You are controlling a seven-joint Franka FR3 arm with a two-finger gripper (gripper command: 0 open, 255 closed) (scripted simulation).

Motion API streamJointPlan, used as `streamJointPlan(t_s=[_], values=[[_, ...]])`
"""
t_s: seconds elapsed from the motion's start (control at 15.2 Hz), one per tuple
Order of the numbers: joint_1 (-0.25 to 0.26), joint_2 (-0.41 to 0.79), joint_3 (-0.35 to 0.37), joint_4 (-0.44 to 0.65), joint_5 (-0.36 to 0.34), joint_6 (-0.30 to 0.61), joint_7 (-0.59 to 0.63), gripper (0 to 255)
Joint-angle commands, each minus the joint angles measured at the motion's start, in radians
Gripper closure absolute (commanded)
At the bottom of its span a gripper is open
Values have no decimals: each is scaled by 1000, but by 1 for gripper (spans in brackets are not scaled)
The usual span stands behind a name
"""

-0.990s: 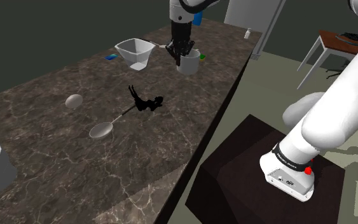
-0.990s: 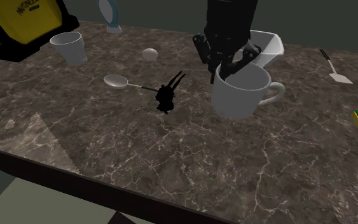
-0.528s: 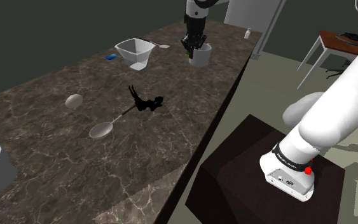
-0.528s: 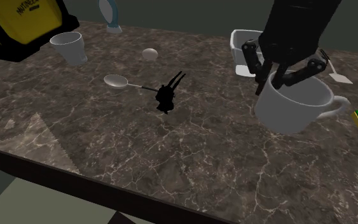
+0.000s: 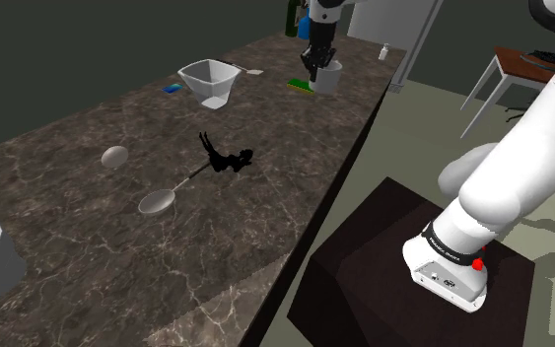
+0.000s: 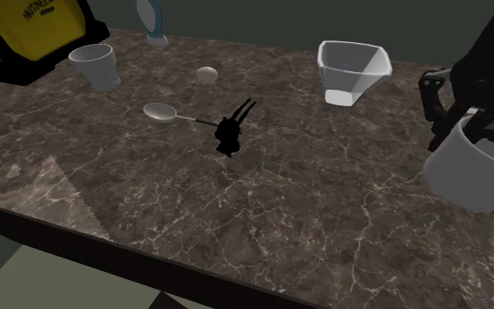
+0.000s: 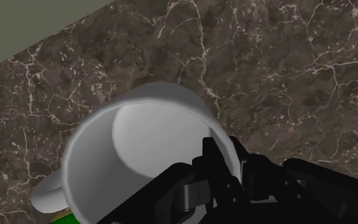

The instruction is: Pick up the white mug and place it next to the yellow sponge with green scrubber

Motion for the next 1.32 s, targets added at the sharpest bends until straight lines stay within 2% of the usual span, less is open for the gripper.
streamJointPlan(t_s=[0.0, 0.4, 0.73, 0.99, 1.25], values=[[-22, 22, -19, 32, -2, -8, -42, 255], [-90, 110, -72, 150, -4, -31, -165, 255], [-147, 210, -108, 290, -1, -66, -262, 255], [-194, 311, -132, 438, 5, -109, -336, 255], [-242, 439, -150, 636, 14, -176, -405, 255]])
